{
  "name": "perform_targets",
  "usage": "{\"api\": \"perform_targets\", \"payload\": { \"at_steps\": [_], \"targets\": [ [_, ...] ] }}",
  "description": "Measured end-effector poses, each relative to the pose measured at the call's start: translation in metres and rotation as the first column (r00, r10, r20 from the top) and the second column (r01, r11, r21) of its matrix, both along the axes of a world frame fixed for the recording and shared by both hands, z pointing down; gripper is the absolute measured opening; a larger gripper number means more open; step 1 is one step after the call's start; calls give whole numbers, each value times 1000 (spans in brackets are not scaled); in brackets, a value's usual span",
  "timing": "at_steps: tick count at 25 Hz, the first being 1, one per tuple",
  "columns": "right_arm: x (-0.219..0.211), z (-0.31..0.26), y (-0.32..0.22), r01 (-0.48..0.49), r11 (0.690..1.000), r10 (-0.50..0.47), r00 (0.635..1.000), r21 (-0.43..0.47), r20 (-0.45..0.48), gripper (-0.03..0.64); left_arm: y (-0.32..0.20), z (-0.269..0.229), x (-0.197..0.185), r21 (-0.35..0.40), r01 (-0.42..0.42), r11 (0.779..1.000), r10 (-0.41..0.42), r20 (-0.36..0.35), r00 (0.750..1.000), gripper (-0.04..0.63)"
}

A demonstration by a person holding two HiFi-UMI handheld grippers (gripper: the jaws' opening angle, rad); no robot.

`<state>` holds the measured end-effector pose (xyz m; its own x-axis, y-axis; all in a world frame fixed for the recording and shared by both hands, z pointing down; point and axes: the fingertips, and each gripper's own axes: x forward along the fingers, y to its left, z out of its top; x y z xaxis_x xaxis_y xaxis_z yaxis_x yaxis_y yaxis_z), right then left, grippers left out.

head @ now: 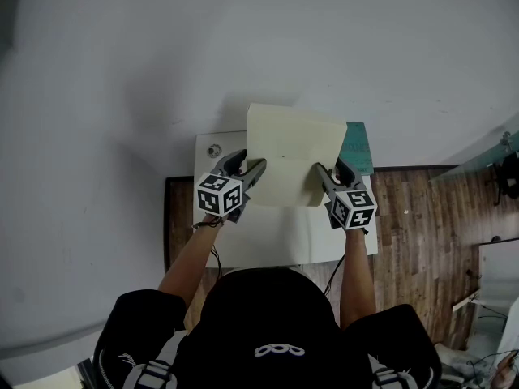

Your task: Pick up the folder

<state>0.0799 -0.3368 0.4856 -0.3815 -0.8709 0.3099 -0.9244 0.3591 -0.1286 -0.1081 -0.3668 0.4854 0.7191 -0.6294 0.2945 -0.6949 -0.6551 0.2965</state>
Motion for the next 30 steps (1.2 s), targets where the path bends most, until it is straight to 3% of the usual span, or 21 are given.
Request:
{"api": "perform_targets", "payload": {
  "at_steps": [30],
  "targets": [
    [7, 6, 7, 3, 1000, -4, 1000, -15, -13, 238, 8, 7, 6, -15, -3, 1000, 3, 10, 1000, 268]
  ]
}}
